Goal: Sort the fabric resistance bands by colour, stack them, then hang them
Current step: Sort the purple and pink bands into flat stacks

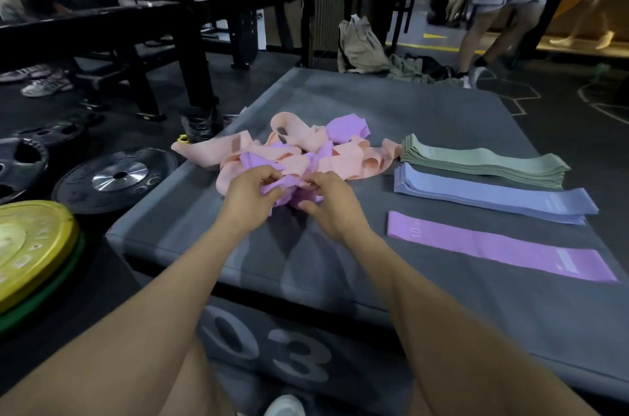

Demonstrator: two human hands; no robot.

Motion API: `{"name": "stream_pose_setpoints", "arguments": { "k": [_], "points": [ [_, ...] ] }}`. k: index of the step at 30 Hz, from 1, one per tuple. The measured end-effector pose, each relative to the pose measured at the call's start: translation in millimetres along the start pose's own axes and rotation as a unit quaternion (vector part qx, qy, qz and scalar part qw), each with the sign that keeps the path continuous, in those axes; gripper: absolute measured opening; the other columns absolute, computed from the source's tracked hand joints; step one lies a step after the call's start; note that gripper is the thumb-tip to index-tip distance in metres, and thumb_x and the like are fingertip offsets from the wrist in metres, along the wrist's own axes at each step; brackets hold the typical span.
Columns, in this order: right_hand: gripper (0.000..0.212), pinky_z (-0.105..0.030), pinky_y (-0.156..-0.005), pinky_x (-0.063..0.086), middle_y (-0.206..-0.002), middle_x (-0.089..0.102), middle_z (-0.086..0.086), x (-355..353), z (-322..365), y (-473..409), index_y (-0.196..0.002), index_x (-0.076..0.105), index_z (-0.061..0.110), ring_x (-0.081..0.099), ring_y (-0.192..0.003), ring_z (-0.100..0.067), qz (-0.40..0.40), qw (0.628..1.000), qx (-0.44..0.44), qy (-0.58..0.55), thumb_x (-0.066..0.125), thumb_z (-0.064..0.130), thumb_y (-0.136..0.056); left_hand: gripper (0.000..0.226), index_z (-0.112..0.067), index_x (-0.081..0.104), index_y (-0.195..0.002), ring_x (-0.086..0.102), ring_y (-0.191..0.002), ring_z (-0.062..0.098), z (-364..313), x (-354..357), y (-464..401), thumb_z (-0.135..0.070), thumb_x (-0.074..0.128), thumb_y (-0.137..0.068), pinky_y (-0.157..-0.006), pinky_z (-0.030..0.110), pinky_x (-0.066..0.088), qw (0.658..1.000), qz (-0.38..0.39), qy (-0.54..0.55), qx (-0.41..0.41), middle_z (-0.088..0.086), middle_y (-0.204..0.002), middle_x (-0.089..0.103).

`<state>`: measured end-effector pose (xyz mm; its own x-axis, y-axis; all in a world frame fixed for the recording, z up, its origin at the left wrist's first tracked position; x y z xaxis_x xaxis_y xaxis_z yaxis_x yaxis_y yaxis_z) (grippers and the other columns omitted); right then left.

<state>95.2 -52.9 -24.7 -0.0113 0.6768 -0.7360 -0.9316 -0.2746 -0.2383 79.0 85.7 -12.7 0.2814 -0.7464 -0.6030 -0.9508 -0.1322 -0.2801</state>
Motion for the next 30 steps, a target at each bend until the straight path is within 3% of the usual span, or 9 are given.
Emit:
{"name": "stream_pose_setpoints", "arguments": {
  "k": [2,5,9,11,15,20,23,26,30],
  "points": [
    [0.044,-0.035,-0.086,0.048,-0.114,0.055,-0.006,-3.6,4.6,-0.1,-0.121,0.057,0.015,0.056,-0.096,-0.021,-0.013,0.999,0.0,-0.045,0.068,0.014,-0.079,0.008,-0.013,0.064,-0.088,0.051,-0.058,0.008,-14.5,3.9,2.5,-0.006,0.064,-0.086,-0.051,0.011,0.04,0.994,0.036,0.105,0.013,0.011,-0.078,0.064],
    [0.041,-0.024,-0.071,0.051,-0.11,0.058,-0.006,-13.8,10.7,0.7,-0.116,0.058,0.014,0.058,-0.083,-0.016,-0.039,0.995,-0.013,-0.089,0.063,0.005,-0.077,0.019,-0.032,0.069,-0.075,0.053,-0.065,0.023,-32.6,3.5,5.1,-0.013,0.07,-0.082,-0.063,0.029,0.043,0.971,0.06,0.227,0.034,0.014,-0.074,0.064],
    [0.02,-0.006,-0.048,0.04,-0.096,0.056,-0.003,-31.0,13.6,2.7,-0.103,0.062,0.007,0.056,-0.059,0.001,-0.071,0.981,-0.003,-0.181,0.061,0.0,-0.084,0.024,-0.027,0.071,-0.077,0.064,-0.074,0.008,-50.1,4.0,6.6,-0.005,0.065,-0.084,-0.069,0.02,0.05,0.947,0.072,0.308,0.052,-0.012,-0.079,0.07],
    [0.01,-0.008,-0.051,0.038,-0.083,0.059,0.001,-38.8,15.6,-2.5,-0.089,0.065,0.007,0.052,-0.059,-0.001,-0.079,0.985,-0.001,-0.155,0.058,0.001,-0.087,0.029,-0.029,0.073,-0.074,0.063,-0.075,0.006,-50.9,3.3,4.1,-0.004,0.063,-0.086,-0.073,0.022,0.051,0.943,0.065,0.323,0.033,-0.011,-0.08,0.07],
    [0.011,-0.026,-0.07,0.046,-0.091,0.066,-0.01,-58.1,15.8,-25.5,-0.081,0.062,0.015,0.062,-0.08,-0.022,-0.097,0.987,0.035,-0.127,0.06,0.004,-0.085,0.025,-0.023,0.067,-0.08,0.059,-0.075,0.011,-44.0,-19.7,-15.5,-0.001,0.058,-0.088,-0.077,0.029,0.048,0.942,-0.006,0.334,-0.014,-0.002,-0.08,0.067],
    [0.024,-0.025,-0.059,0.041,-0.062,0.057,0.006,-95.4,48.5,-49.4,-0.069,0.051,0.017,0.056,-0.062,-0.011,-0.123,0.978,0.035,-0.162,0.062,0.004,-0.086,0.019,-0.014,0.063,-0.086,0.058,-0.061,-0.008,-61.9,-60.8,-42.2,0.004,0.058,-0.087,-0.064,0.006,0.044,0.956,-0.051,0.289,-0.003,-0.006,-0.08,0.063],
    [0.026,-0.028,-0.065,0.046,-0.066,0.058,0.0,-115.0,76.0,-61.9,-0.067,0.05,0.018,0.057,-0.069,-0.018,-0.146,0.974,0.012,-0.171,0.064,0.005,-0.085,0.015,-0.022,0.065,-0.084,0.059,-0.077,0.007,-65.0,-83.8,-54.1,-0.008,0.062,-0.087,-0.071,0.018,0.047,0.958,-0.074,0.276,-0.016,-0.005,-0.082,0.064],
    [0.028,-0.019,-0.056,0.04,-0.063,0.054,0.009,-133.0,98.0,-70.2,-0.066,0.05,0.02,0.051,-0.06,-0.009,-0.167,0.971,-0.01,-0.17,0.062,0.004,-0.086,0.01,-0.025,0.065,-0.084,0.062,-0.094,0.021,-69.7,-97.7,-62.5,-0.016,0.064,-0.088,-0.083,0.037,0.05,0.949,-0.078,0.301,-0.048,0.002,-0.093,0.067],
    [0.012,-0.013,-0.053,0.036,-0.065,0.055,0.006,-154.2,118.4,-71.4,-0.078,0.057,0.011,0.049,-0.062,-0.01,-0.194,0.968,-0.043,-0.153,0.059,0.003,-0.086,0.008,-0.024,0.062,-0.082,0.06,-0.097,0.024,-87.8,-111.3,-67.6,-0.02,0.064,-0.088,-0.072,0.033,0.047,0.944,-0.071,0.319,-0.046,0.003,-0.091,0.064]
  ]
}}
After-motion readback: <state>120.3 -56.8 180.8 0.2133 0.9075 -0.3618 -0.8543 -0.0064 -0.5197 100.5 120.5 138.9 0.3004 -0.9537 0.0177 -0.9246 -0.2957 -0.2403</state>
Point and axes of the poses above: each hand's wrist, its own y-axis away from the middle knuckle, its own x-axis out of the palm, z = x × y, the point moved 9 cm from there along -y, towards the middle knuckle
